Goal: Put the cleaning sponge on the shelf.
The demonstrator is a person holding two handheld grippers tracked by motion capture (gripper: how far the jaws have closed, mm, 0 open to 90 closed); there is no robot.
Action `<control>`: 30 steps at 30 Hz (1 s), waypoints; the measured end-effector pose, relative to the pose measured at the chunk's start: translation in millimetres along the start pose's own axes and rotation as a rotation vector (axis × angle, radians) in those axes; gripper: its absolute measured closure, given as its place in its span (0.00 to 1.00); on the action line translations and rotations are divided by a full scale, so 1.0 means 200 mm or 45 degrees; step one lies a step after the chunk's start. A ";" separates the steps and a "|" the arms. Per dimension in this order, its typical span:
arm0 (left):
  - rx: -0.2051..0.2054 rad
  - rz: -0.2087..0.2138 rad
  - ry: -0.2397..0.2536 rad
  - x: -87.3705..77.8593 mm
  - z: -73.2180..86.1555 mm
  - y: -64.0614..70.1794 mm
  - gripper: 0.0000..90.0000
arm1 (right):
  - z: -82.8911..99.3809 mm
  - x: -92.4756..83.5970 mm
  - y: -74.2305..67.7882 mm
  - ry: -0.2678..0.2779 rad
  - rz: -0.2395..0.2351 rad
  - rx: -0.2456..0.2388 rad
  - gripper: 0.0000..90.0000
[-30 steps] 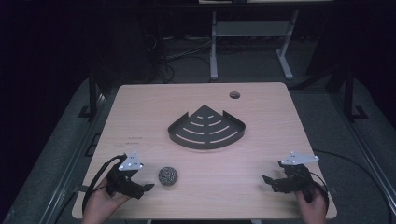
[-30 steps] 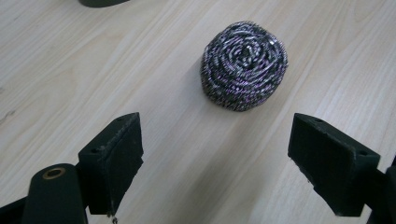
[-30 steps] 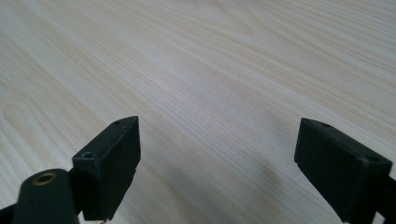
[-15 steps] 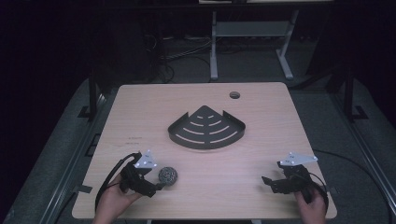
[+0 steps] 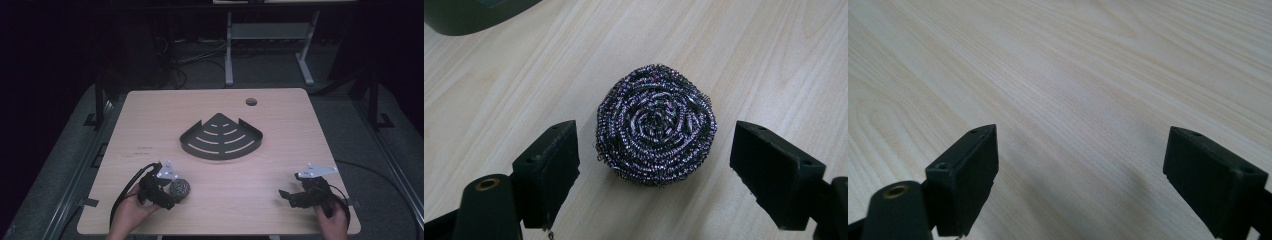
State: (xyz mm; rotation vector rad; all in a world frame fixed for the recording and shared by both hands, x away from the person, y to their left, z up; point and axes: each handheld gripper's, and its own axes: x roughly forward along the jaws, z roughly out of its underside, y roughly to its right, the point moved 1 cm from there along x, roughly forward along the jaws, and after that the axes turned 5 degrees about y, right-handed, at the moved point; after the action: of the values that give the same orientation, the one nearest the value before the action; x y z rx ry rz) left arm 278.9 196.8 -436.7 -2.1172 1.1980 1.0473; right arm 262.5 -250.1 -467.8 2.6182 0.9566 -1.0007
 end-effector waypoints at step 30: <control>-0.006 0.036 -0.091 0.10 -0.03 -0.02 0.28 | -0.02 0.02 0.00 0.018 -0.021 -0.006 0.16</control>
State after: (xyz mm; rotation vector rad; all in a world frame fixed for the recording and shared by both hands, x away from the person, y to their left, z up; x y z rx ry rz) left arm 291.1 183.5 -449.5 -2.0537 1.1954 1.1298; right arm 266.7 -247.7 -467.4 2.6211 0.9841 -0.9843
